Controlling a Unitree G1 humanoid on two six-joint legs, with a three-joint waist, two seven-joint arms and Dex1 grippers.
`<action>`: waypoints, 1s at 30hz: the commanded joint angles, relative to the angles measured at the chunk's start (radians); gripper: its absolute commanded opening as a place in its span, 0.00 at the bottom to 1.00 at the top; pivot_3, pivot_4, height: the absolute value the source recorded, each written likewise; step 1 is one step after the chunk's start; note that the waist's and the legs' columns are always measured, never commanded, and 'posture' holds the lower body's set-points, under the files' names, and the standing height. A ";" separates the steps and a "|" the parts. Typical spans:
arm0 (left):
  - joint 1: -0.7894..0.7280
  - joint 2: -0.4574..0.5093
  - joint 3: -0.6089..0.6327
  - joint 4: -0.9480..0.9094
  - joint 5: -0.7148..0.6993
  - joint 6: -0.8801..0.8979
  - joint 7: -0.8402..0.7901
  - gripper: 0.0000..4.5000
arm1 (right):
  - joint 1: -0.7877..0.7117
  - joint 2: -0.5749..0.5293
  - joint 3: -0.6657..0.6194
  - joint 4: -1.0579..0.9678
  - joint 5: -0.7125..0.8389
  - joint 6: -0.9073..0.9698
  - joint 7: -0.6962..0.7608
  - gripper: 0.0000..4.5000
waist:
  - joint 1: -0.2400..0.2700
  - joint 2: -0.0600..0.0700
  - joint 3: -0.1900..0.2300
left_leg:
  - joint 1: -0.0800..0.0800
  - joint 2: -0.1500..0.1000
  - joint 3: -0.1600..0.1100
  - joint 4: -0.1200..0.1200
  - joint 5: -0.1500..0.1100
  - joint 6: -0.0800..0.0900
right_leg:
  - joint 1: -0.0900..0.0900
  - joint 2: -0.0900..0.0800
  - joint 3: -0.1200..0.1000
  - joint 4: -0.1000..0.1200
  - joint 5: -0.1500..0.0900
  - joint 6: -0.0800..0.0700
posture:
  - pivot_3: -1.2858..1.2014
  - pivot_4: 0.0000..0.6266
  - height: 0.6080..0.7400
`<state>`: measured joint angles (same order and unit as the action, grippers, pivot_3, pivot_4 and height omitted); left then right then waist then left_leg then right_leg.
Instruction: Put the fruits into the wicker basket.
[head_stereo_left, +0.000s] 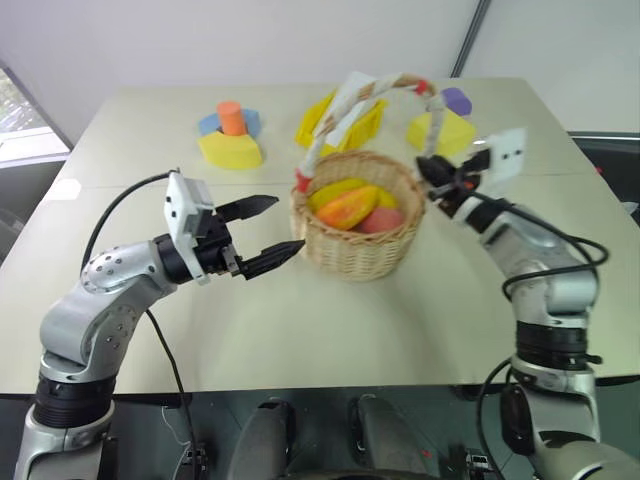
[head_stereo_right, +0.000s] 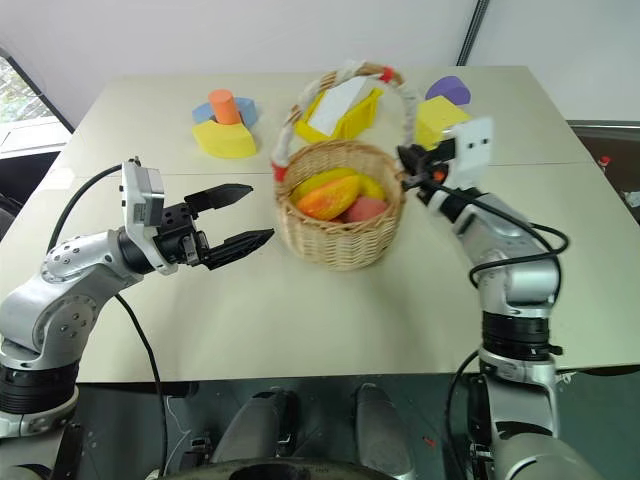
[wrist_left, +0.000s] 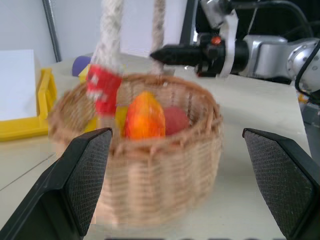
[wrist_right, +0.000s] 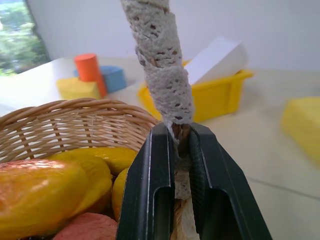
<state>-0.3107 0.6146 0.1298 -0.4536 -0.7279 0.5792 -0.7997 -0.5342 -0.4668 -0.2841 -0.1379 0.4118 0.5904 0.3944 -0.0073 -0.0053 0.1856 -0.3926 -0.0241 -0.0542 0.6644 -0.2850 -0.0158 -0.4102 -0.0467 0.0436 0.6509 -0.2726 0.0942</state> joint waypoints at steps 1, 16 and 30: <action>-0.024 -0.005 -0.003 -0.001 0.005 -0.027 -0.008 1.00 | -0.009 -0.119 -0.202 0.042 -0.055 -0.067 -0.112 0.01 | 0.005 0.000 0.000 | 0.000 -0.001 0.000 0.000 0.000 0.000 | 0.000 0.000 0.000 0.000 0.000 0.000 | 0.52 0.24 1.00; -0.084 -0.045 -0.043 0.052 0.040 -0.054 -0.014 1.00 | -0.023 -0.161 -0.294 0.348 -0.092 -0.245 -0.242 0.41 | -0.035 0.003 0.001 | 0.003 0.003 0.008 -0.001 0.000 0.001 | 0.000 0.003 0.005 0.001 0.000 0.000 | 0.52 0.24 1.00; -0.021 0.029 0.059 0.197 0.146 -0.094 0.052 1.00 | 0.303 -0.295 -0.339 0.021 0.065 -0.206 0.095 0.88 | -0.014 0.003 0.000 | 0.004 0.003 0.007 -0.001 -0.001 0.002 | 0.001 0.003 0.005 0.001 0.000 0.001 | 0.52 0.24 1.00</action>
<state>-0.3311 0.6375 0.1375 -0.2602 -0.5960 0.5192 -0.7642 -0.2490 -0.7420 -0.6360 -0.0397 0.4299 0.3846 0.4030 -0.0210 -0.0027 0.1861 -0.3890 -0.0206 -0.0468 0.6637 -0.2859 -0.0136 -0.4095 -0.0438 0.0482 0.6514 -0.2726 0.0947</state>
